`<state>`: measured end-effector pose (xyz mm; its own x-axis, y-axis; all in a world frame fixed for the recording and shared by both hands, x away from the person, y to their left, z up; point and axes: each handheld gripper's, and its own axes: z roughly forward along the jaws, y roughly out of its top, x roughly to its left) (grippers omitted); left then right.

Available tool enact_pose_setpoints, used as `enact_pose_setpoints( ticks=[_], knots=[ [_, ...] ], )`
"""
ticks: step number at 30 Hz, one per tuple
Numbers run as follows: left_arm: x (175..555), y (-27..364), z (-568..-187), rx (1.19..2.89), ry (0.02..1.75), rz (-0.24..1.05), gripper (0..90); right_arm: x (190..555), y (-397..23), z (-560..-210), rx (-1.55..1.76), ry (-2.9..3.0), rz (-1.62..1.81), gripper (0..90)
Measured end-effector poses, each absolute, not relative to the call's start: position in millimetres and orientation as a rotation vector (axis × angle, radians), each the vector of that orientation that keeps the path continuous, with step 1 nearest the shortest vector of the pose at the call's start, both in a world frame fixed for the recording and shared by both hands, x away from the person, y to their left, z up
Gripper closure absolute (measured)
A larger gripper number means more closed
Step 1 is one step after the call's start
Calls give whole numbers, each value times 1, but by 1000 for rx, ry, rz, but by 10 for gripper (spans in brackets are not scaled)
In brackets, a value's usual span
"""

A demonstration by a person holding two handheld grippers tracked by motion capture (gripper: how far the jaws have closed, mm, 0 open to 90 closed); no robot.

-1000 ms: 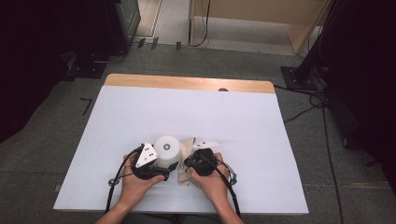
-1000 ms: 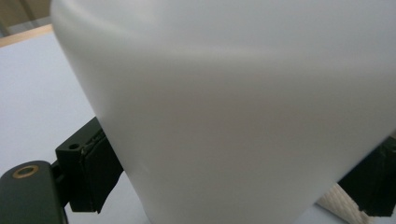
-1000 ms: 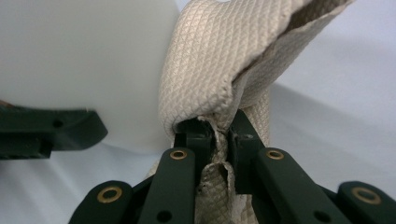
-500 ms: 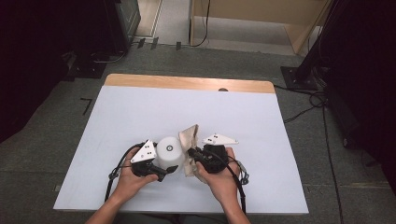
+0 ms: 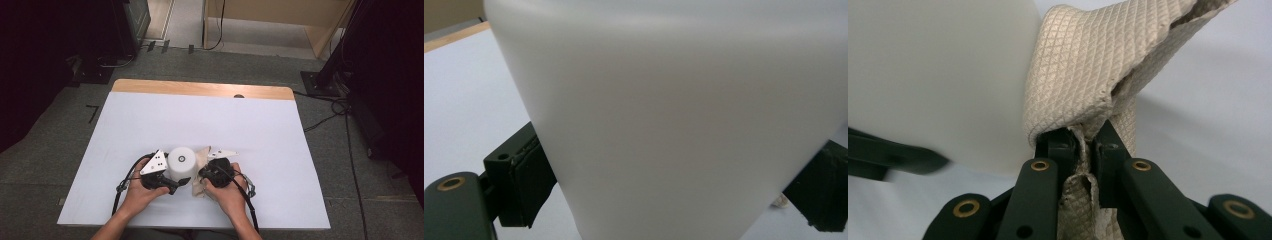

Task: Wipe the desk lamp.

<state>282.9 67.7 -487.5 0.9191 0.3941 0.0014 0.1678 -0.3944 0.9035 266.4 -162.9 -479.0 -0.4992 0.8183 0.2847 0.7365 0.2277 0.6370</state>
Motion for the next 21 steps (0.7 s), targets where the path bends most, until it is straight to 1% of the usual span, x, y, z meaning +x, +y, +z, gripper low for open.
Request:
enact_pose_setpoints(
  ticks=[2, 5, 8, 12, 16, 18, 21],
  knots=[
    [283, 68, -488, 1980, 407, 258, 81, 269, -164, -486, 1544, 2382, 1145, 824],
    [282, 68, -487, 1989, 419, 261, 80, 270, -166, -485, 1547, 2396, 1145, 824],
    [276, 68, -485, 1989, 481, 314, 74, 271, -166, -486, 1540, 2395, 1149, 823],
    [272, 73, -486, 1972, 547, 323, 2, 271, -166, -487, 1544, 2395, 1154, 822],
    [264, 71, -481, 1935, 612, 336, 0, 271, -166, -487, 1543, 2395, 1154, 821],
    [257, 66, -480, 1937, 672, 358, 0, 270, -166, -486, 1547, 2395, 1149, 822],
    [251, 57, -481, 1930, 811, 378, 0, 270, -165, -487, 1544, 2388, 1151, 821]
  ],
)
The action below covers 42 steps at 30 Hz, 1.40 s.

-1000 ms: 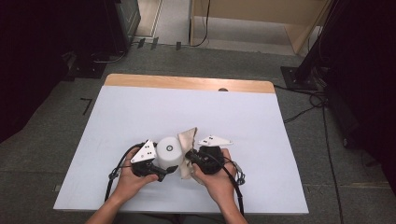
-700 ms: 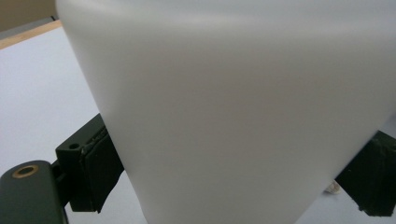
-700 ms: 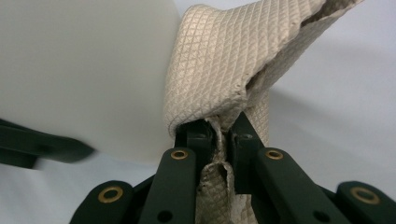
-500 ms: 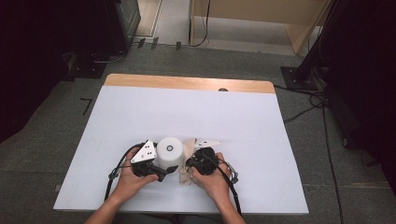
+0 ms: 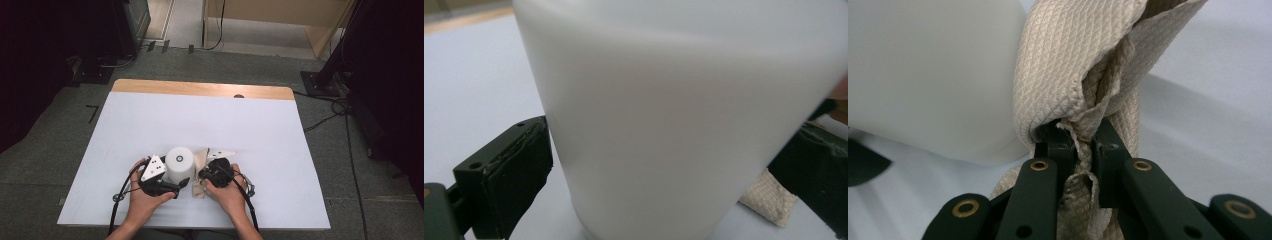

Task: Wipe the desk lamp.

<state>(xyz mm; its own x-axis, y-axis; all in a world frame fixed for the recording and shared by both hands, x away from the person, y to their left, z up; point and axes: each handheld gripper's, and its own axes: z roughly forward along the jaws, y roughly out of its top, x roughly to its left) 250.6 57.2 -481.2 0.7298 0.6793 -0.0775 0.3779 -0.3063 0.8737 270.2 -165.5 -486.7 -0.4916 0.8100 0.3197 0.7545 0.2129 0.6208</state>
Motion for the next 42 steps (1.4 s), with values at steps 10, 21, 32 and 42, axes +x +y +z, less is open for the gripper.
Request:
enact_pose_setpoints(
  ticks=[10, 21, 32, 42],
  knots=[
    [252, 55, -480, 1951, 768, 440, 79, 270, -164, -487, 1537, 2384, 1150, 821],
    [276, 72, -480, 2000, 493, 304, 83, 267, -170, -468, 1508, 2357, 1195, 819],
    [278, 70, -482, 2007, 431, 239, 83, 240, -174, -405, 1357, 2241, 1370, 821],
    [279, 71, -482, 2002, 443, 252, 83, 249, -164, -444, 1455, 2277, 1246, 826]
  ],
)
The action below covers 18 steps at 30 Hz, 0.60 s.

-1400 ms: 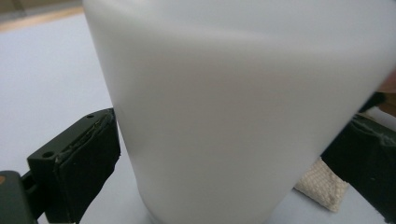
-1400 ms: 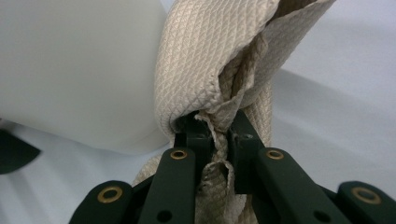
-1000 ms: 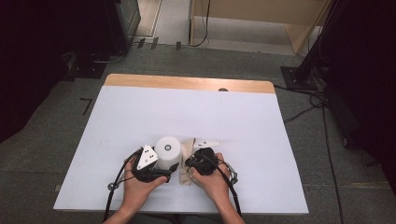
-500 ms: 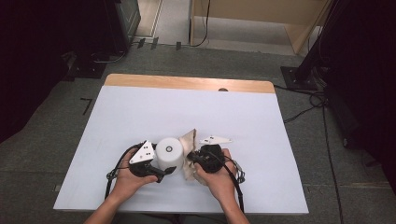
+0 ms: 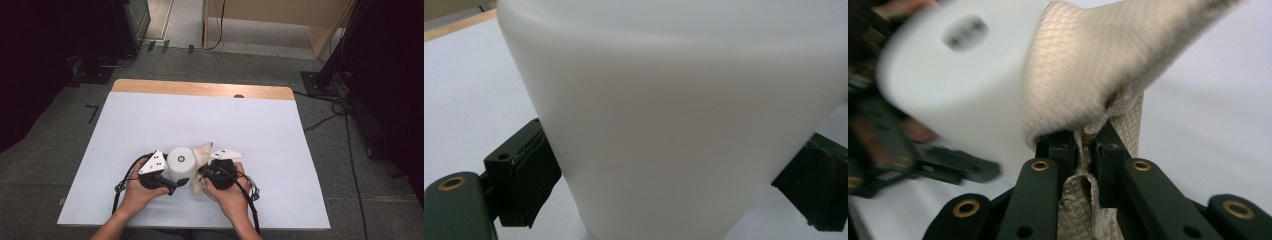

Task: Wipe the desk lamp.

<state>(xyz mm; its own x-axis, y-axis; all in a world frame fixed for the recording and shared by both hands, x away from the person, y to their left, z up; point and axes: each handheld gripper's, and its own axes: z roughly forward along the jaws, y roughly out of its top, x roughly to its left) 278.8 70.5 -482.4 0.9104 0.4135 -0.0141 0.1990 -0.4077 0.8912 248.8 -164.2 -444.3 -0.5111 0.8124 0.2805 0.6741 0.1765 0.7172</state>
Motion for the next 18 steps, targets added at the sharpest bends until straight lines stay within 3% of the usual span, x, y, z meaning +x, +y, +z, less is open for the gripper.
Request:
enact_pose_setpoints(
  ticks=[6, 18],
  knots=[
    [278, 70, -482, 2005, 441, 262, 83, 258, -159, -485, 1543, 2339, 1128, 828],
    [275, 73, -477, 1967, 429, 308, 82, 259, -153, -486, 1543, 2380, 1196, 828]
  ],
)
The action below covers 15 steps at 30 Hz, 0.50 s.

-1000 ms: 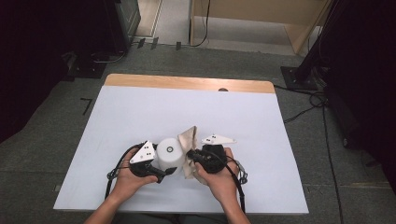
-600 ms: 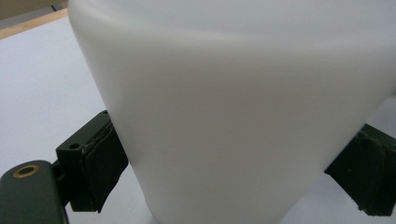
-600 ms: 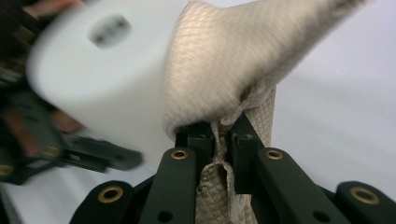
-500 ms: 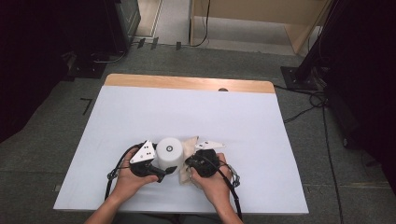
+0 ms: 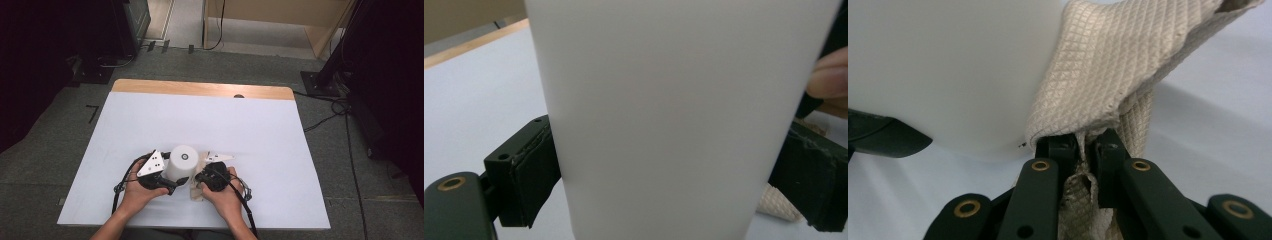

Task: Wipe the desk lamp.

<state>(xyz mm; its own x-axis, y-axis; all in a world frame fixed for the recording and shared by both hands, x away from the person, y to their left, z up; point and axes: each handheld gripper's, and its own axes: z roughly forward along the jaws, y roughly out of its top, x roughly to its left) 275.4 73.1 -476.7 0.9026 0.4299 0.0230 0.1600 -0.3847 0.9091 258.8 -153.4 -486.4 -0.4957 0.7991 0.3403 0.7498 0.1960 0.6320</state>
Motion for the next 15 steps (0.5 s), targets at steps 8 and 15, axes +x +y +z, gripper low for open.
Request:
enact_pose_setpoints(
  ticks=[8, 15],
  knots=[
    [276, 75, -478, 1948, 451, 301, 81, 262, -158, -494, 1639, 2401, 1354, 831],
    [275, 75, -476, 1955, 460, 305, 83, 264, -161, -492, 1633, 2411, 1392, 830]
  ],
)
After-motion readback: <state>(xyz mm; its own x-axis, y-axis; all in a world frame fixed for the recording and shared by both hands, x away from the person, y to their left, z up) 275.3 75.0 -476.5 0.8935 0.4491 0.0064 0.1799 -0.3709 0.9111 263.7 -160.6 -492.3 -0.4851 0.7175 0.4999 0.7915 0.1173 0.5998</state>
